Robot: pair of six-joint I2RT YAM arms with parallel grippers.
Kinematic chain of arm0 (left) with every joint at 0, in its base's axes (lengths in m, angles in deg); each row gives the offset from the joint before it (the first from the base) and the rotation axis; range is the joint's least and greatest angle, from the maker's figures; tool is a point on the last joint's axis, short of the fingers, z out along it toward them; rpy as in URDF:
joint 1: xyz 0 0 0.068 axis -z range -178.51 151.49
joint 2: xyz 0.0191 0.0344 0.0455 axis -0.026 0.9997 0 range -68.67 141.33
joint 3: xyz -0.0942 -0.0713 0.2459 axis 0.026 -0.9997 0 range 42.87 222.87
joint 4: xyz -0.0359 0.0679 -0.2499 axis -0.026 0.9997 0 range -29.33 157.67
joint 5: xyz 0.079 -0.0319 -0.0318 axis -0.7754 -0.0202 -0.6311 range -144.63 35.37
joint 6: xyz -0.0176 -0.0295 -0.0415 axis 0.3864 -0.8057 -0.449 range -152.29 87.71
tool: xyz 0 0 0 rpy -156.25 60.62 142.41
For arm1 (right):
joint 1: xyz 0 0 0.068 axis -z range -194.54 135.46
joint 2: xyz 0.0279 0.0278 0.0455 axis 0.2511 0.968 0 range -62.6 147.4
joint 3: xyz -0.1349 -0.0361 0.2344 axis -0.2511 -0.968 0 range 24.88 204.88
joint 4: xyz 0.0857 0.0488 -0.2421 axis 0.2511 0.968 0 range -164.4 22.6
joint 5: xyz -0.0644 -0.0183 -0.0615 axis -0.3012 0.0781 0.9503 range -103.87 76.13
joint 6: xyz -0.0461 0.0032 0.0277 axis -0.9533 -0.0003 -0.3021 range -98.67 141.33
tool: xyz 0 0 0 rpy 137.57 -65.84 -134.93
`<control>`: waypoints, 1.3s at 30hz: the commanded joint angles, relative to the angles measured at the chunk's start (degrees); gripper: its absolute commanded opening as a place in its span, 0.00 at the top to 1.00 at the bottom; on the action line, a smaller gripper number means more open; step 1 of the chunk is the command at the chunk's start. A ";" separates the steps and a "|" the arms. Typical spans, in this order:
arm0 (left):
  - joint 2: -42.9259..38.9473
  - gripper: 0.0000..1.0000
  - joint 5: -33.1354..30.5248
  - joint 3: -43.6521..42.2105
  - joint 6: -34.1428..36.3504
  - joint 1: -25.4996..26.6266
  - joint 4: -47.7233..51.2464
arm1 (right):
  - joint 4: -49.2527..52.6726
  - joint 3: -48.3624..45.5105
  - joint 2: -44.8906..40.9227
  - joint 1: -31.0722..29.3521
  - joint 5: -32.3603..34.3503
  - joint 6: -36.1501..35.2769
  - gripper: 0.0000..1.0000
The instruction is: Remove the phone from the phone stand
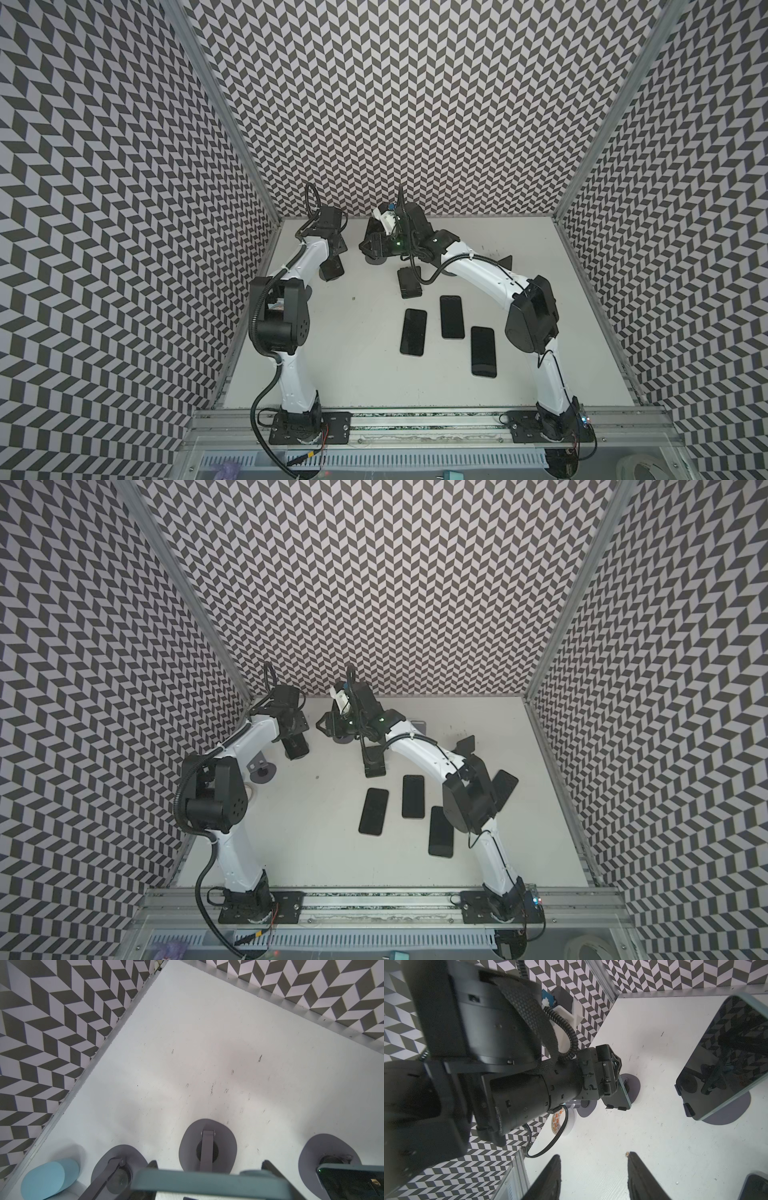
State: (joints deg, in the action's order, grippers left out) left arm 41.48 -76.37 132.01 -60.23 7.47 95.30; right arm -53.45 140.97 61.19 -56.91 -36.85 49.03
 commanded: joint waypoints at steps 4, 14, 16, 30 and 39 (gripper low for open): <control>-1.38 0.26 0.29 -1.45 -0.41 -0.68 -1.13 | -2.14 0.96 -1.07 -0.61 0.00 0.45 0.49; -2.70 0.29 0.62 -2.73 -0.63 -0.77 -2.17 | -1.79 0.98 -1.09 -0.61 0.55 0.46 0.49; -2.94 0.29 0.64 -3.01 -0.79 -0.75 -2.64 | -1.70 1.01 -1.18 -0.61 0.59 0.42 0.49; -3.69 0.29 0.82 -2.62 -0.94 -0.72 -2.46 | -1.70 1.42 -1.36 -0.61 0.84 0.49 0.50; -5.27 0.30 1.43 -2.97 -1.25 -0.66 -2.73 | -1.53 1.45 -2.22 -0.70 1.05 0.41 0.50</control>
State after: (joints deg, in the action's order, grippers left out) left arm 39.42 -75.01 129.30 -60.47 7.07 92.96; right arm -53.38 140.97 61.19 -56.93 -36.39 49.42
